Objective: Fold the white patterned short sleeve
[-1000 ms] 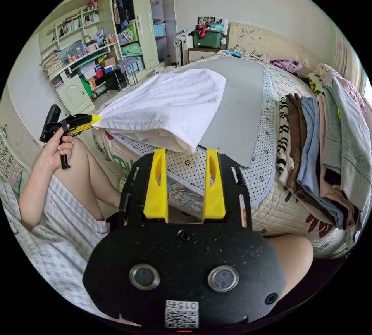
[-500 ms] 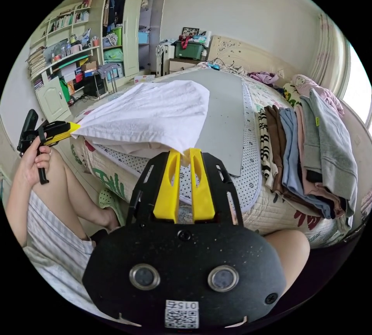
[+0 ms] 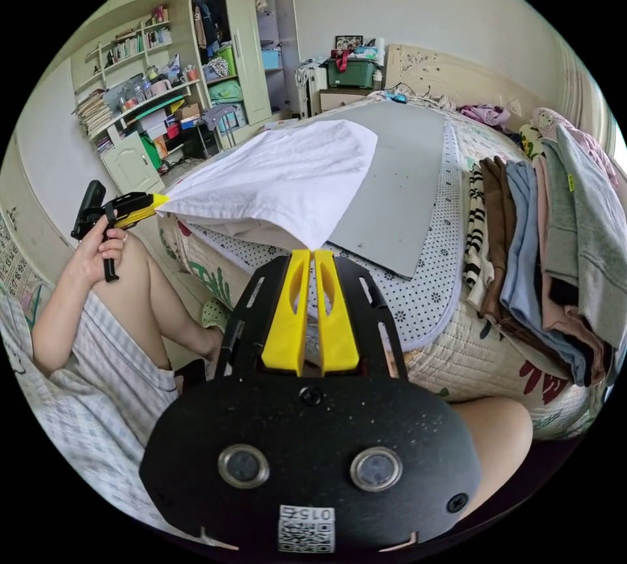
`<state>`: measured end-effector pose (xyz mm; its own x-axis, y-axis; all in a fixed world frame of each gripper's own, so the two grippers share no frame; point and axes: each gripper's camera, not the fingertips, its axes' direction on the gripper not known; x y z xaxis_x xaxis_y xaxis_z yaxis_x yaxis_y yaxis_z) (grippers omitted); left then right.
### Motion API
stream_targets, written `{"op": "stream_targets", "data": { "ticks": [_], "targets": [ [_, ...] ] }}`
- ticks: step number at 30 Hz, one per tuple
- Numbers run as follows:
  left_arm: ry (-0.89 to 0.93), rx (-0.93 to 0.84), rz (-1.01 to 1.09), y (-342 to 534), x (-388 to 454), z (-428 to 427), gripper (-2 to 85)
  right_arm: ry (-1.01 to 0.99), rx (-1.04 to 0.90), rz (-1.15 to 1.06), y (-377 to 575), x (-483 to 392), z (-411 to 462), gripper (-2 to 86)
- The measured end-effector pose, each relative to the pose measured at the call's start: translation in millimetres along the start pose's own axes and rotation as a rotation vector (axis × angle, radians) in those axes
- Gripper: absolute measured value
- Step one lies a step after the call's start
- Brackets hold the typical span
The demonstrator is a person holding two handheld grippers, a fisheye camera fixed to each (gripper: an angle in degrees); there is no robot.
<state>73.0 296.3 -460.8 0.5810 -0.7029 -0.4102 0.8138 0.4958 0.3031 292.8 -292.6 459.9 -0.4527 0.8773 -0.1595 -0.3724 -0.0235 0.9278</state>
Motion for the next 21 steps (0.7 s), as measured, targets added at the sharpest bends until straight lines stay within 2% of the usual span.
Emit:
{"op": "stream_targets", "data": {
  "ticks": [2, 5, 7, 15, 21],
  "targets": [
    [0.014, 0.021, 0.009, 0.2, 0.8, -3.1, -0.8, -0.04, 0.023, 0.081, -17.3, 2.3, -24.4, -0.6],
    [0.012, 0.09, 0.005, 2.2, 1.0, -11.8, -0.8, -0.2, 0.054, 0.275, -38.2, 16.1, -49.9, -0.8],
    [0.013, 0.082, -0.007, 1.0, -0.4, -8.2, -0.9, -0.216, 0.058, 0.318, -47.7, 14.0, -56.5, -0.8],
    [-0.105, -0.025, -0.037, -6.4, 5.8, 14.1, -0.8, -0.094, -0.073, 0.344, -60.9, -17.1, -58.6, -0.6],
    [-0.218, -0.041, -0.004, -13.6, 32.7, 16.5, -0.6, -0.094, 0.036, 0.256, -112.0, -22.4, -105.5, -0.1]
  ]
}}
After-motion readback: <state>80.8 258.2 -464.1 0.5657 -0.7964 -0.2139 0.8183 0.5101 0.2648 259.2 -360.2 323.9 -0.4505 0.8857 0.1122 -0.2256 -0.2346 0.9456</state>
